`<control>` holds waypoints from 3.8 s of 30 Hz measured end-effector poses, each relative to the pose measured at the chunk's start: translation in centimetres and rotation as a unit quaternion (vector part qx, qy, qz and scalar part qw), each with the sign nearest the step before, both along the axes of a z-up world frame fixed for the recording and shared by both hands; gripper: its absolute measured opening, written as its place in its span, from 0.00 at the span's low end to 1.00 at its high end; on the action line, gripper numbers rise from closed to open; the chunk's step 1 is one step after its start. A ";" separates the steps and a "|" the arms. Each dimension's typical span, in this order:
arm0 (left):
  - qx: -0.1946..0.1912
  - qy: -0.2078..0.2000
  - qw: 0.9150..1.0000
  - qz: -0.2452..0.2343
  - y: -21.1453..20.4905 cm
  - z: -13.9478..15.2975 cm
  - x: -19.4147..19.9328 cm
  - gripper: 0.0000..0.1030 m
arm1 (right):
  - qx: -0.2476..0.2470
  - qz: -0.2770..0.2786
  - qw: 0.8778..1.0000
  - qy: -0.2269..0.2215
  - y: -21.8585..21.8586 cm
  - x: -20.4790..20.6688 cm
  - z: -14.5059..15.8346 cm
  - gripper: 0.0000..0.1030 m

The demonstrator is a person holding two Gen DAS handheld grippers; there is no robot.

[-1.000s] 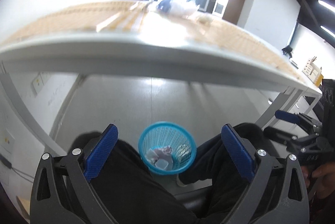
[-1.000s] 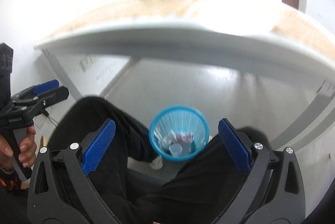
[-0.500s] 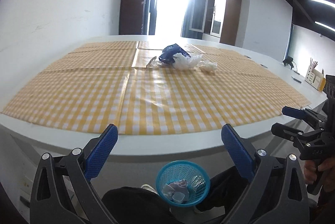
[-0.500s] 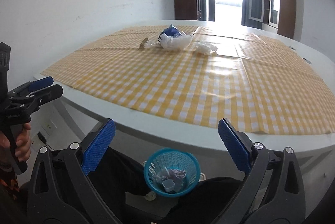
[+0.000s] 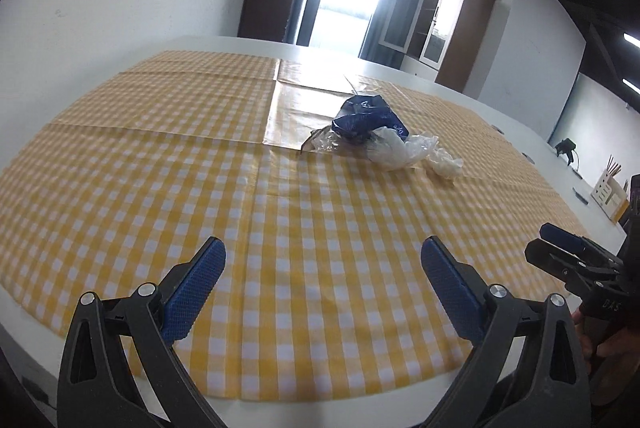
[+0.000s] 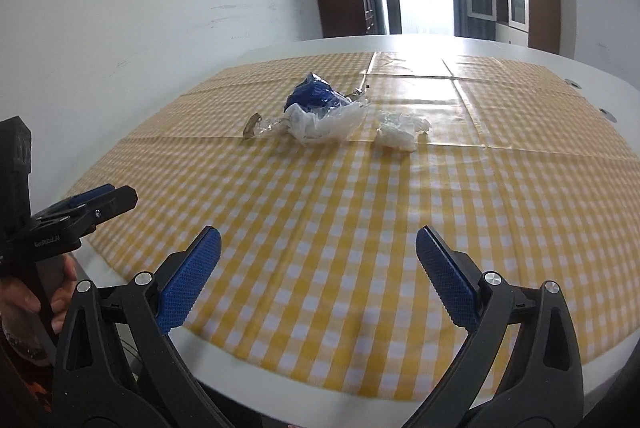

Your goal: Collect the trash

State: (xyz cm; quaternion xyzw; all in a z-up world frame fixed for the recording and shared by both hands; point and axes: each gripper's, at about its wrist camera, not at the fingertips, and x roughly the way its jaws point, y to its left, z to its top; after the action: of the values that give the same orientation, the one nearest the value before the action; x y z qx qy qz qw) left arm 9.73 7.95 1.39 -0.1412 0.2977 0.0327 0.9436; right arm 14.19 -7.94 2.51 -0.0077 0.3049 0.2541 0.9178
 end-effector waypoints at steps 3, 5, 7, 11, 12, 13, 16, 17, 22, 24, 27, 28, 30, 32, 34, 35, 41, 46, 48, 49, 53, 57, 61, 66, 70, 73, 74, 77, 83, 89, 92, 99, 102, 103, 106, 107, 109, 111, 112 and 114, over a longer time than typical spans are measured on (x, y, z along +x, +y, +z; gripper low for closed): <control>-0.005 0.004 1.000 -0.002 0.5 0.1 2.3 0.93 | 0.009 -0.011 1.000 0.007 0.5 2.2 0.3 0.89; 0.001 0.005 1.000 -0.006 0.6 0.4 3.6 0.93 | 0.016 -0.019 1.000 0.014 0.8 3.7 0.6 0.87; 0.008 0.008 1.000 -0.008 0.9 0.7 5.0 0.93 | 0.023 -0.023 0.999 0.024 1.1 5.0 0.8 0.86; 0.016 0.021 1.000 -0.010 1.7 1.0 7.9 0.91 | 0.026 -0.031 0.998 0.039 2.1 7.5 1.0 0.83; 0.017 0.023 1.000 -0.010 1.9 1.1 8.6 0.91 | 0.024 -0.032 0.998 0.042 2.5 8.1 1.0 0.82; 0.019 0.025 0.999 -0.010 2.1 1.2 9.4 0.91 | 0.024 -0.032 0.998 0.046 2.9 8.6 1.0 0.81; 0.017 0.038 0.999 -0.006 2.9 0.9 11.7 0.88 | 0.024 -0.034 0.997 0.062 4.1 10.3 0.6 0.77; 0.015 0.044 0.999 -0.007 3.2 0.7 12.6 0.88 | 0.024 -0.035 0.997 0.069 4.6 10.9 0.5 0.76; 0.018 0.065 0.998 -0.016 3.3 -0.4 15.9 0.87 | 0.024 -0.047 0.995 0.085 5.9 13.4 0.2 0.70; 0.023 0.077 0.997 -0.018 3.2 -0.9 17.1 0.86 | 0.022 -0.051 0.994 0.094 6.4 14.4 -0.1 0.67; 0.019 0.089 0.996 -0.022 3.3 -1.3 18.5 0.84 | 0.021 -0.056 0.991 0.117 7.1 15.8 -1.1 0.64; 0.014 0.087 0.996 -0.025 3.4 -1.3 18.6 0.84 | 0.024 -0.058 0.990 0.123 7.2 16.2 -1.3 0.64; 0.000 0.086 0.996 -0.034 3.5 -1.3 18.9 0.84 | 0.031 -0.065 0.989 0.131 7.5 16.8 -1.6 0.64; 0.005 0.080 0.996 -0.044 3.2 -1.1 19.2 0.84 | 0.033 -0.070 0.988 0.130 7.8 17.2 -1.7 0.64; 0.022 0.082 0.995 -0.048 2.9 -1.2 19.7 0.84 | 0.038 -0.071 0.988 0.129 7.9 17.7 -1.6 0.64; 0.024 0.085 0.995 -0.051 2.8 -1.4 19.9 0.84 | 0.039 -0.072 0.988 0.129 7.9 17.7 -1.6 0.64; 0.027 0.096 0.993 -0.065 2.3 -2.1 20.4 0.59 | 0.028 -0.069 0.989 0.128 8.5 18.1 -1.8 0.40; 0.009 0.092 0.994 -0.057 3.0 -2.2 20.0 0.22 | 0.012 -0.044 0.992 0.115 8.5 17.1 -1.3 0.25; 0.000 0.089 0.994 -0.055 3.4 -2.2 19.6 0.16 | 0.017 -0.037 0.992 0.117 7.8 16.5 -1.3 0.24; 0.000 0.085 0.995 -0.055 3.5 -2.1 19.4 0.15 | 0.019 -0.033 0.992 0.118 7.5 16.3 -1.3 0.24; -0.001 0.064 0.997 -0.043 4.0 -1.4 18.6 0.13 | 0.025 -0.016 0.993 0.117 6.4 15.1 -1.0 0.24; -0.016 0.034 0.999 -0.008 5.5 -0.2 17.7 0.10 | 0.021 0.000 0.995 0.100 5.5 13.2 0.3 0.24; -0.022 0.018 0.999 0.031 6.6 0.9 16.8 0.08 | 0.001 0.006 0.997 0.075 4.9 11.7 1.7 0.24; -0.024 -0.011 0.998 0.065 7.3 3.0 14.7 0.06 | -0.010 0.000 0.999 0.047 3.1 10.1 3.1 0.24; -0.015 -0.032 0.996 0.083 7.4 5.1 13.0 0.06 | -0.014 -0.007 0.999 0.033 2.0 8.9 3.2 0.24; -0.013 -0.043 0.995 0.090 7.4 7.2 12.2 0.06 | -0.011 -0.017 0.999 0.038 1.0 8.5 2.6 0.24; -0.010 -0.048 0.995 0.092 7.3 7.8 12.0 0.06 | -0.006 -0.017 0.999 0.042 0.7 8.2 2.4 0.24; 0.019 -0.062 0.992 0.112 6.9 9.8 10.6 0.05 | -0.001 -0.019 0.999 0.044 0.0 7.3 2.0 0.24; 0.022 -0.078 0.988 0.129 6.9 12.2 6.9 0.05 | 0.003 -0.019 0.999 0.037 -1.7 5.8 2.6 0.24; 0.022 -0.093 0.988 0.122 5.3 13.6 2.5 0.05 | 0.014 -0.006 1.000 0.019 -2.5 2.9 3.3 0.24; 0.018 -0.100 0.988 0.114 4.0 13.4 -0.3 0.05 | 0.017 -0.003 1.000 0.011 -2.9 1.2 3.2 0.24; 0.002 -0.105 0.991 0.087 -0.2 10.9 -7.0 0.05 | 0.025 0.013 1.000 -0.001 -4.6 -3.4 2.0 0.24; -0.002 -0.105 0.991 0.077 -2.0 9.9 -9.5 0.05 | 0.026 0.019 0.999 -0.003 -5.4 -5.2 1.3 0.24; -0.003 -0.106 0.992 0.073 -2.6 9.7 -10.4 0.05 | 0.025 0.021 0.999 -0.004 -5.7 -5.8 1.1 0.24; -0.003 -0.111 0.992 0.062 -4.1 9.6 -12.6 0.05 | 0.027 0.025 0.999 -0.006 -6.6 -7.7 0.8 0.24; -0.008 -0.115 0.991 0.061 -4.5 9.4 -13.5 0.05 | 0.027 0.026 0.999 -0.008 -6.9 -8.4 0.7 0.24; -0.023 -0.117 0.991 0.052 -5.2 8.9 -15.2 0.05 | 0.025 0.031 0.999 -0.013 -7.3 -9.7 0.5 0.24; -0.030 -0.118 0.992 0.043 -6.2 8.4 -16.5 0.05 | 0.022 0.037 0.999 -0.018 -7.8 -11.0 0.4 0.24; -0.028 -0.118 0.992 0.037 -6.7 8.2 -17.2 0.05 | 0.022 0.040 0.999 -0.018 -8.1 -11.6 0.3 0.24; -0.021 -0.115 0.993 0.029 -7.7 7.8 -18.3 0.05 | 0.018 0.043 0.999 -0.019 -8.7 -12.7 -0.1 0.24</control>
State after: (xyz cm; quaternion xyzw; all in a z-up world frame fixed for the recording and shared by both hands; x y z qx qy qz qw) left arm -8.61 0.30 9.16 -0.1728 0.1837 0.0371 0.9670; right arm 1.49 -16.69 2.44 -0.0090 0.2823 0.2987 0.9116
